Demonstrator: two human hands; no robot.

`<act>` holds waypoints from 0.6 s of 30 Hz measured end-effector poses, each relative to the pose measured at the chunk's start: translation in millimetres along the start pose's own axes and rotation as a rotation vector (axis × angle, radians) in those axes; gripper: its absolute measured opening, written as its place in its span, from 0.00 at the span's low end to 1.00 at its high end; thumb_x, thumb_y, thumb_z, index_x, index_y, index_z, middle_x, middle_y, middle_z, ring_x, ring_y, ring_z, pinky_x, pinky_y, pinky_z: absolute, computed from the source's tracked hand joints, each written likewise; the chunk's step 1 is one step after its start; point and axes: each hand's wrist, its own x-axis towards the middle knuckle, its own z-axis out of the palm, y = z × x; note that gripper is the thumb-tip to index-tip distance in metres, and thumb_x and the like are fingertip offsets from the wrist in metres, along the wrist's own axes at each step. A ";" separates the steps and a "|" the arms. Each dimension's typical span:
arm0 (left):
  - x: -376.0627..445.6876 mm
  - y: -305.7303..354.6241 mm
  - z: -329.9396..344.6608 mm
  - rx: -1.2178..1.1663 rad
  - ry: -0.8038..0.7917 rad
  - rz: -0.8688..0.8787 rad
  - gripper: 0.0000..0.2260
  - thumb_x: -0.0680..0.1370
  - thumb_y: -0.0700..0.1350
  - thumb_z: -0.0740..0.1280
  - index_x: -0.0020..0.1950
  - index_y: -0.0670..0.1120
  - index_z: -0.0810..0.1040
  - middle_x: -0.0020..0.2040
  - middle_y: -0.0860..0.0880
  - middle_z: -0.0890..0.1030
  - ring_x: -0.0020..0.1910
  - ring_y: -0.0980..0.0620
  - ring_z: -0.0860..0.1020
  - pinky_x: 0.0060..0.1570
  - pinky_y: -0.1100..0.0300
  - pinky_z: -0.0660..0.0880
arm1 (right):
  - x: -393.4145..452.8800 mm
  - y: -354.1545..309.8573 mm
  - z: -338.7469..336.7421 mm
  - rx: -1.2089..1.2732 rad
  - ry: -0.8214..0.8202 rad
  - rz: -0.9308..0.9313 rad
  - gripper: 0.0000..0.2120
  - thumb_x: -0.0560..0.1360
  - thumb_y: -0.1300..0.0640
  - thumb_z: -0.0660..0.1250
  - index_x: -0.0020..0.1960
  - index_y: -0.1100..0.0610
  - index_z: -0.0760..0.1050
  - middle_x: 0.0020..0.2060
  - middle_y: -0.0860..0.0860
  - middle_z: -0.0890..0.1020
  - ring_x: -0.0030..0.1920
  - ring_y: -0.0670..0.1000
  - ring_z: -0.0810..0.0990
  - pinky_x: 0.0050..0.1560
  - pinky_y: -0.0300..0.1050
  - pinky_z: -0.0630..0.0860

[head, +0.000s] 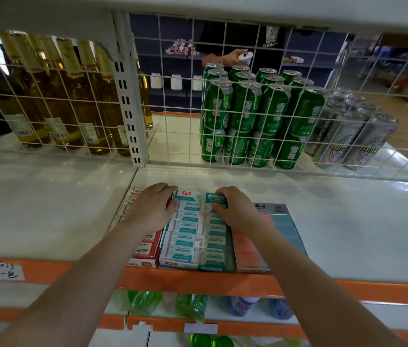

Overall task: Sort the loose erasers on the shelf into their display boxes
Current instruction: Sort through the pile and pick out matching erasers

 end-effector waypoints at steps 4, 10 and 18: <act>-1.1 3.0 0.4 0.011 -0.008 -0.011 0.21 0.82 0.51 0.52 0.74 0.48 0.61 0.72 0.48 0.64 0.71 0.48 0.62 0.69 0.56 0.57 | -1.2 -1.5 -1.1 -0.006 0.008 0.013 0.18 0.77 0.55 0.61 0.65 0.59 0.70 0.61 0.56 0.73 0.59 0.55 0.73 0.56 0.44 0.70; -1.4 -0.6 1.0 -0.025 0.003 -0.014 0.22 0.81 0.52 0.53 0.74 0.47 0.62 0.72 0.48 0.65 0.70 0.48 0.63 0.69 0.55 0.59 | -14.3 25.7 -16.9 0.030 0.139 0.145 0.19 0.77 0.55 0.62 0.67 0.57 0.70 0.64 0.55 0.73 0.62 0.55 0.73 0.59 0.46 0.70; -9.7 0.2 4.0 -0.002 0.080 -0.056 0.21 0.81 0.51 0.53 0.73 0.45 0.64 0.73 0.47 0.65 0.71 0.49 0.63 0.71 0.54 0.58 | -41.7 46.2 -15.6 -0.285 0.120 0.207 0.20 0.80 0.47 0.52 0.67 0.54 0.68 0.64 0.55 0.72 0.66 0.57 0.67 0.68 0.49 0.60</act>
